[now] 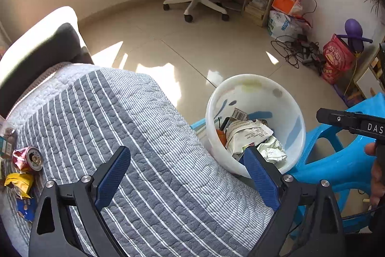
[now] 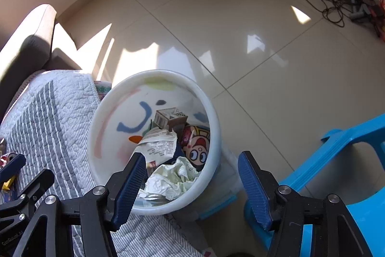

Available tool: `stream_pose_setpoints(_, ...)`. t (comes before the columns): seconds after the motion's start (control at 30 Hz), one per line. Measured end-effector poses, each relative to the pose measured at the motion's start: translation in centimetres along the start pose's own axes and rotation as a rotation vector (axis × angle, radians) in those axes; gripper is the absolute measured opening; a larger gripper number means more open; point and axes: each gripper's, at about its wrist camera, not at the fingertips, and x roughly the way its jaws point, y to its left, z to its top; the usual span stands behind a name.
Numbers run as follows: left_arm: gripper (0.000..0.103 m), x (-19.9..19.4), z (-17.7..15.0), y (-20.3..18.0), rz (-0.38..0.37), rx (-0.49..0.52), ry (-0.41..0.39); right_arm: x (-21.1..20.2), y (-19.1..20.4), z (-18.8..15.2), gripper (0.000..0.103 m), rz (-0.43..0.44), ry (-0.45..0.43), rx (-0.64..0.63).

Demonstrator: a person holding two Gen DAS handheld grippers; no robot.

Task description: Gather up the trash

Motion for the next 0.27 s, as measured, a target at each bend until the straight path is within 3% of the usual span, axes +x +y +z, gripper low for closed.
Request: stream_pose_setpoints(0.27, 0.103, -3.5, -3.7, 7.4, 0.09, -0.094, 0.001, 0.1, 5.0, -0.6, 0.08, -0.003, -0.004, -0.069)
